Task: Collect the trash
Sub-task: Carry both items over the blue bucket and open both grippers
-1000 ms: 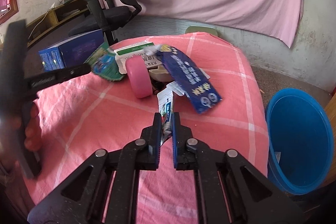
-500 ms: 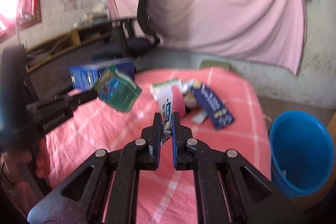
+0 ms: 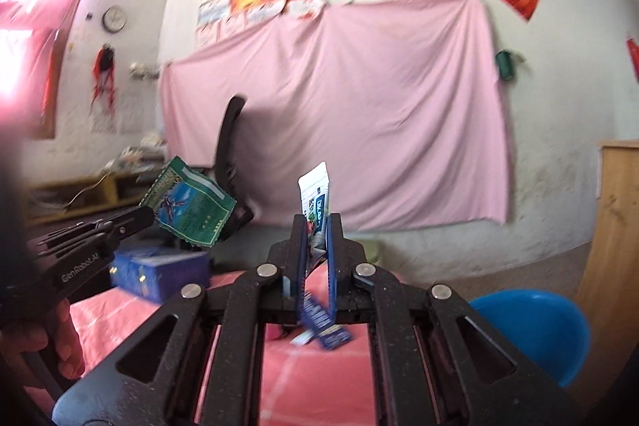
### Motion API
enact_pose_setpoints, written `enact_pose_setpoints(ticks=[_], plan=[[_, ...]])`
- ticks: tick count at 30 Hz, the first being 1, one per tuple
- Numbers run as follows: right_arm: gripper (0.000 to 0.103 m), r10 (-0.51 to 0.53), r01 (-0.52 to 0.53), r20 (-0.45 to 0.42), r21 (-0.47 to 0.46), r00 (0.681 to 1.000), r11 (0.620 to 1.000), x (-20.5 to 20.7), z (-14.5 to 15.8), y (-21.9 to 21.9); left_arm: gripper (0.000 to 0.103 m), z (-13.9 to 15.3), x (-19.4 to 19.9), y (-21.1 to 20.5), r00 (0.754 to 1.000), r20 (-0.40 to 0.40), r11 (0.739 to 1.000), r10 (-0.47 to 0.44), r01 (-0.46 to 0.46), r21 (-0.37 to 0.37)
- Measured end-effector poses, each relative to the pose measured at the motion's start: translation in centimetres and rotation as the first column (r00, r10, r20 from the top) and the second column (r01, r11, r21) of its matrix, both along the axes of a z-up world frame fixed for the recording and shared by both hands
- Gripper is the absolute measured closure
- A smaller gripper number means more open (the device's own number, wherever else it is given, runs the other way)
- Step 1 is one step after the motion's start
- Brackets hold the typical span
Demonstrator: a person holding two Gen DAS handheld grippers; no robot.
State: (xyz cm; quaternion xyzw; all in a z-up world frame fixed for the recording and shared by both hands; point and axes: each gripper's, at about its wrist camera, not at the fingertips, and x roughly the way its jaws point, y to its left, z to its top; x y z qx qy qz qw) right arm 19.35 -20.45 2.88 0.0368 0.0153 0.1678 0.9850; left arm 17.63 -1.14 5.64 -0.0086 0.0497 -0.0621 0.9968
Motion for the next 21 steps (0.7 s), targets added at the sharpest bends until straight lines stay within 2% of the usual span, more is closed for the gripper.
enact_pose_setpoints(ticks=[6, 9, 15, 21], plan=[[0.071, -0.118, 0.117, 0.060, 0.024, 0.991, 0.993, -0.8, 0.5, -3.4, 0.103, 1.4, 0.7, -5.5, 0.989, 0.076, 0.992, -0.125, 0.123, 0.025], [0.070, -0.180, 0.179, 0.049, 0.038, 0.982, 0.983, -0.9, 0.7, -5.4, 0.103, 1.9, 2.0, -8.2, 0.982, 0.069, 0.984, -0.178, 0.177, 0.022], [0.070, -0.299, 0.300, -0.036, 0.024, 0.954, 0.954, 0.0, -0.5, -10.1, 0.103, 0.3, 4.9, -13.8, 0.963, -0.016, 0.963, -0.268, 0.268, 0.006], [0.070, -0.367, 0.371, -0.192, -0.017, 0.910, 0.928, 2.5, -3.0, -14.2, 0.103, -3.0, 9.5, -19.4, 0.926, -0.188, 0.943, -0.328, 0.331, -0.014]])
